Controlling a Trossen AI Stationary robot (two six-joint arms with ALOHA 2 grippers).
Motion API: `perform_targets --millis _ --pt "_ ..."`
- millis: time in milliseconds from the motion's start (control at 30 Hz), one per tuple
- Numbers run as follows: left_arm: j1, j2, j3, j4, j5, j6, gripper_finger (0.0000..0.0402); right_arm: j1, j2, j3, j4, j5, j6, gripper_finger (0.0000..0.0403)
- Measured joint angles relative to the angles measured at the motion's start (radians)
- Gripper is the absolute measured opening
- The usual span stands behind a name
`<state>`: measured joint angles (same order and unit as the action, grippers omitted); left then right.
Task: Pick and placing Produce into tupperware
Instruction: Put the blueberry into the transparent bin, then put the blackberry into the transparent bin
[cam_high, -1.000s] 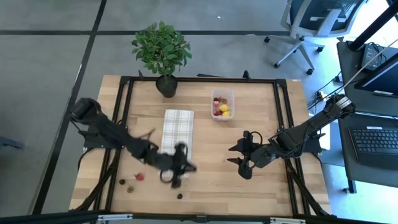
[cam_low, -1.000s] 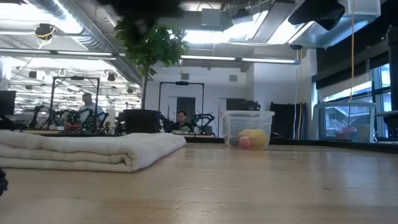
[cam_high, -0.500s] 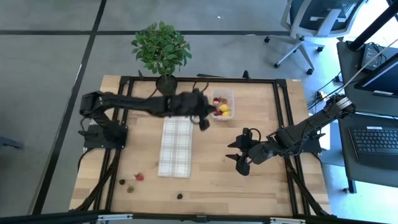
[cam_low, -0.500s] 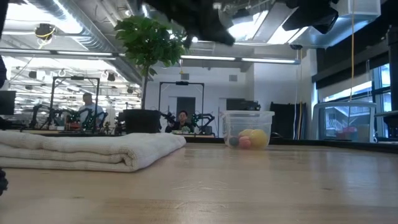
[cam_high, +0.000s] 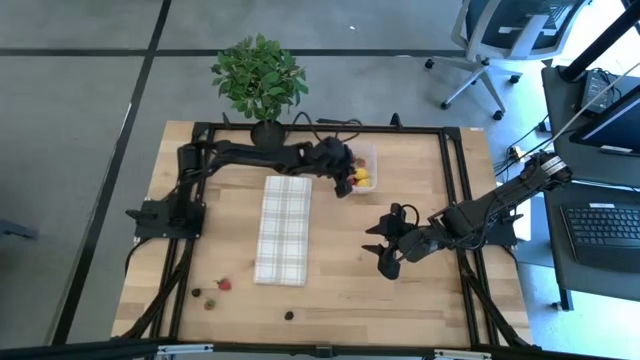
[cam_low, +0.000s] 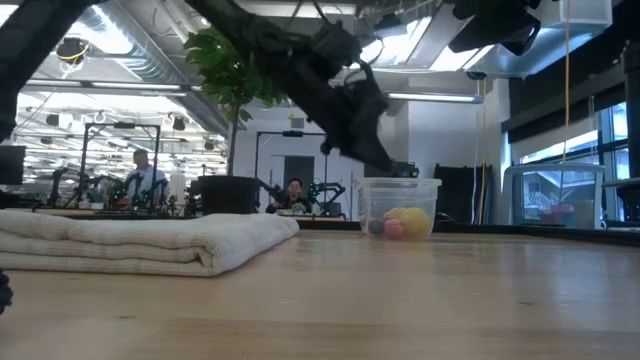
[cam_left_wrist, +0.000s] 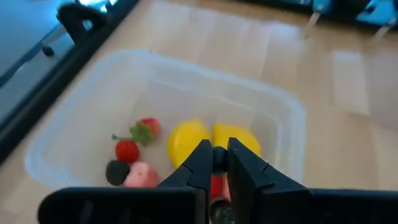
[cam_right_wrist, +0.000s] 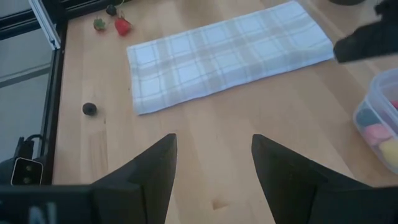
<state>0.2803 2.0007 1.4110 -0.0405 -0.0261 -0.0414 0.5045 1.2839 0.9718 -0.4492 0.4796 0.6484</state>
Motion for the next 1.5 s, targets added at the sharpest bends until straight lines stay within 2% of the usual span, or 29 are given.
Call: perform_targets --millis 367,567,733,900,1033,1167,1233,1267,1367,1500 --pt "0.009 0.037 0.002 0.022 -0.008 -0.002 0.0094 0.000 0.000 0.000 -0.015 0.001 0.001 0.0211" --pt "0.009 0.035 0.002 0.041 0.026 0.024 0.0127 0.000 0.000 0.000 -0.022 0.001 0.001 0.0211" --pt "0.012 0.035 0.016 0.055 0.028 0.025 0.0182 0.000 0.000 0.000 -0.029 0.001 0.002 0.0211" --pt "0.017 0.035 0.079 0.033 0.019 0.021 0.0238 0.000 0.000 0.000 -0.029 0.001 0.002 0.0211" --pt "0.021 0.006 0.186 -0.080 0.019 0.057 0.0263 0.000 0.000 0.000 -0.031 0.001 0.003 0.0211" --pt "0.013 -0.049 0.302 -0.334 0.012 0.171 0.0275 0.000 0.000 0.000 -0.039 0.000 0.004 0.0211" --pt "0.008 -0.101 0.348 -0.520 -0.009 0.249 0.0276 0.004 -0.001 0.000 -0.047 -0.001 0.007 0.0211" --pt "0.002 -0.124 0.371 -0.558 -0.030 0.278 0.0276 0.006 -0.001 0.000 -0.049 -0.001 0.015 0.0211" --pt "-0.021 -0.229 0.388 -0.714 -0.083 0.313 0.0272 0.010 0.000 0.000 -0.065 -0.006 0.028 0.0211" --pt "-0.080 -0.358 0.389 -0.864 -0.066 0.309 0.0271 0.012 0.000 0.000 -0.072 -0.009 0.023 0.0211"
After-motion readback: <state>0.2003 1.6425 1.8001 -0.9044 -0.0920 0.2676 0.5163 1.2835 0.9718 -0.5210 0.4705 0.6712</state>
